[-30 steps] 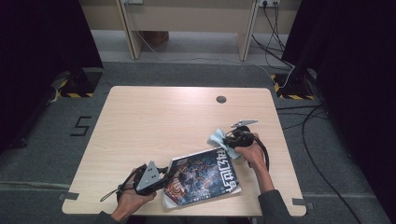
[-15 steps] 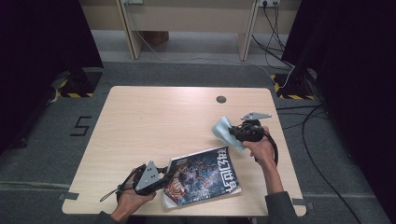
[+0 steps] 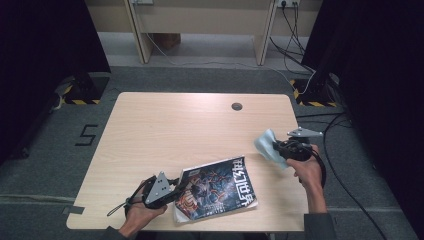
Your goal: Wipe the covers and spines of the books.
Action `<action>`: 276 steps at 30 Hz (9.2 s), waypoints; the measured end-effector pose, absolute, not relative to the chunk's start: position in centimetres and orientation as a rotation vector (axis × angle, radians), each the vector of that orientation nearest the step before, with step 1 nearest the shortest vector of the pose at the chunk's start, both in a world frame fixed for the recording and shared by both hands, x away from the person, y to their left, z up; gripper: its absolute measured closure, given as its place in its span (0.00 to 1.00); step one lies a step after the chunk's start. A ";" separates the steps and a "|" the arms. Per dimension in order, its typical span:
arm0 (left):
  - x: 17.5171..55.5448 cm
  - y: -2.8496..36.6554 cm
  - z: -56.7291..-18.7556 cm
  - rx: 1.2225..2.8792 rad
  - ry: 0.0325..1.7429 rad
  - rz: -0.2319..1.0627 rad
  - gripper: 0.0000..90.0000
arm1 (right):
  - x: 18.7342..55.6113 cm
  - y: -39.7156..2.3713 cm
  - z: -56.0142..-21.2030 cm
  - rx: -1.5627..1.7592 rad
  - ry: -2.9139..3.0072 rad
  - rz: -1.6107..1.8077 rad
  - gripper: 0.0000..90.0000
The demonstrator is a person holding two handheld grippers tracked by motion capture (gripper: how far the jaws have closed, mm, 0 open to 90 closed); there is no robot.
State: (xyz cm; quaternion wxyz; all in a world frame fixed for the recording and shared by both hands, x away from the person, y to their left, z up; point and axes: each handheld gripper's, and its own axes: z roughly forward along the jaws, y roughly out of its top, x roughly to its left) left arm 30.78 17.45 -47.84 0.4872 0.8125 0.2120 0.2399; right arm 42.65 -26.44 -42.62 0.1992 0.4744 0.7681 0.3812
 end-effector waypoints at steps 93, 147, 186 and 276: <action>31.8 18.1 -48.0 1.963 0.610 0.563 0.84 | 41.0 -12.0 -45.1 0.675 2.660 1.203 0.63; 32.9 17.5 -48.4 1.953 0.604 0.493 0.71 | 39.3 -9.1 -44.8 0.364 2.908 1.069 0.85; 32.9 21.2 -51.4 2.104 1.180 0.420 0.23 | 44.5 -11.5 -36.5 0.564 2.538 0.713 0.92; 33.1 21.1 -51.4 2.113 1.157 0.427 0.25 | 39.7 -9.3 -45.2 0.733 2.790 0.954 0.69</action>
